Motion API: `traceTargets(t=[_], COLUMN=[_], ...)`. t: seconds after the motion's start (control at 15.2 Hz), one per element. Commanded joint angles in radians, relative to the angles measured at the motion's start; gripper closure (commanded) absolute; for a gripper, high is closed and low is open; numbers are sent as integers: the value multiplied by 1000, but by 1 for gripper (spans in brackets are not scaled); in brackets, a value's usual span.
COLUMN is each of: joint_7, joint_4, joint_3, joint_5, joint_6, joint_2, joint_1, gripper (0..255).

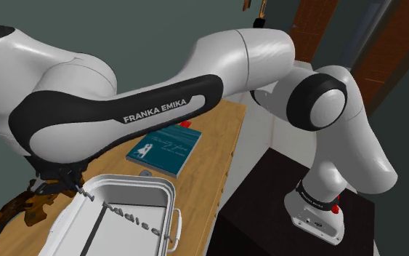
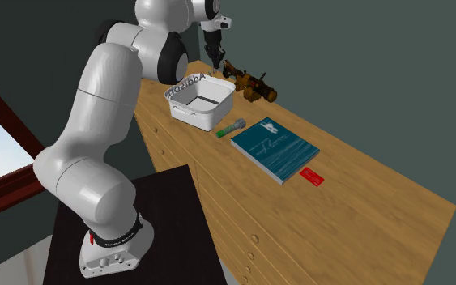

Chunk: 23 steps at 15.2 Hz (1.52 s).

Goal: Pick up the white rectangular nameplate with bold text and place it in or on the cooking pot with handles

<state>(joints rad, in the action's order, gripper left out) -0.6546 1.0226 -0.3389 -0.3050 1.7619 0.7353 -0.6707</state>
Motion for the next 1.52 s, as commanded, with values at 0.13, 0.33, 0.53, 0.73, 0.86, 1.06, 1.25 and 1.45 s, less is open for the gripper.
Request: traceTargets(t=[0.13,0.33,0.53,0.73,0.86,1.06,1.25,1.45], joint_7=[-7,-13,-20,-20,-20,-20,-20,-20], joint_4=[59,95,128,128,128,128,128,128], joint_3=[1,2,4,4,4,4,4,4], joint_5=[-2,-5,-9,-9,-9,-9,-9,-9], joint_6=[55,93,131,131,131,131,131,131], joint_2=[-3,0,7,7,7,7,7,7], joint_1=[10,14,18,18,18,18,18,18], gripper=[255,255,255,255,255,255,0,0])
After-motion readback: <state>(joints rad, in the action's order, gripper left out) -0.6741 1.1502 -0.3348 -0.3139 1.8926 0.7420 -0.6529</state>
